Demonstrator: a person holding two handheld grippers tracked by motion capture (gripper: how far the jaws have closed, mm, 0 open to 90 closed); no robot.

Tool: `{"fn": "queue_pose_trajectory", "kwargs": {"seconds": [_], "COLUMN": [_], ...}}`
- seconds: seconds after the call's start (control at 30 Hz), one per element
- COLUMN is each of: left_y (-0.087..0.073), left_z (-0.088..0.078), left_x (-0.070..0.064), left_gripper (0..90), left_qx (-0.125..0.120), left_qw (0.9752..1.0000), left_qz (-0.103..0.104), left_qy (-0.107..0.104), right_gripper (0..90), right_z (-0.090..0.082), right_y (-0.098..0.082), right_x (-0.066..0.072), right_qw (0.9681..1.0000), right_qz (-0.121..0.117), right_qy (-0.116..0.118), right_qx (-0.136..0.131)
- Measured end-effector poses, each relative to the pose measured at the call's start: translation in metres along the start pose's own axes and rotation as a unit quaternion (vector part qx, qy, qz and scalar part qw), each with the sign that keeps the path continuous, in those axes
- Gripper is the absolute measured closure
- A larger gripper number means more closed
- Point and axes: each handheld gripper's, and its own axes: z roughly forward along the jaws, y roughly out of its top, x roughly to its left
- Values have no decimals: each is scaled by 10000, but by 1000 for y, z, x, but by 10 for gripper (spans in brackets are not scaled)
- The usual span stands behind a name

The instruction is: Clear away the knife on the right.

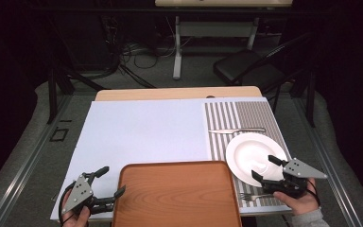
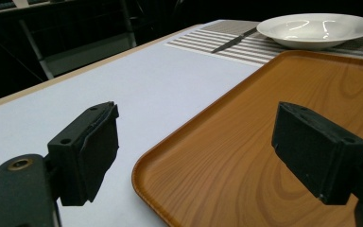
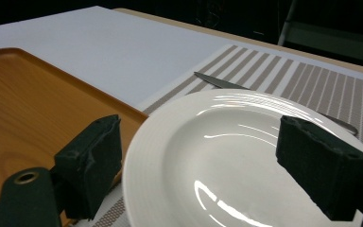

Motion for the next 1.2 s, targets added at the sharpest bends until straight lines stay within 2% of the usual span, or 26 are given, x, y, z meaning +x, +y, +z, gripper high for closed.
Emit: {"fn": "queue_pose_trajectory", "kwargs": {"seconds": [0.13,0.23,0.4,0.47,0.77,1.07,1.2], "left_y": [-1,-1,-1,-1,-1,-1,-2], "left_z": [0,-1,-1,-2,-1,-1,-1], "left_x": [0,0,0,0,0,0,0], "left_gripper": [157,157,157,157,157,157,157], "left_qx": [26,21,39,42,60,75,78], "left_qw": [10000,10000,10000,10000,10000,10000,10000], "left_qz": [-13,-41,-28,-22,-8,16,7], "left_qy": [10,15,25,27,25,11,8], "right_gripper": [148,149,148,148,148,148,148], "right_z": [2,5,14,18,39,62,74], "right_y": [6,14,27,31,48,64,68], "right_x": [-8,-14,-25,-27,-35,-42,-45], "right_qw": [10000,9999,9995,9993,9987,9984,9974], "right_qz": [46,-9,150,239,251,321,374], "right_qy": [5,-40,-50,-82,-63,-66,-178], "right_qx": [64,158,278,271,441,467,586]}}
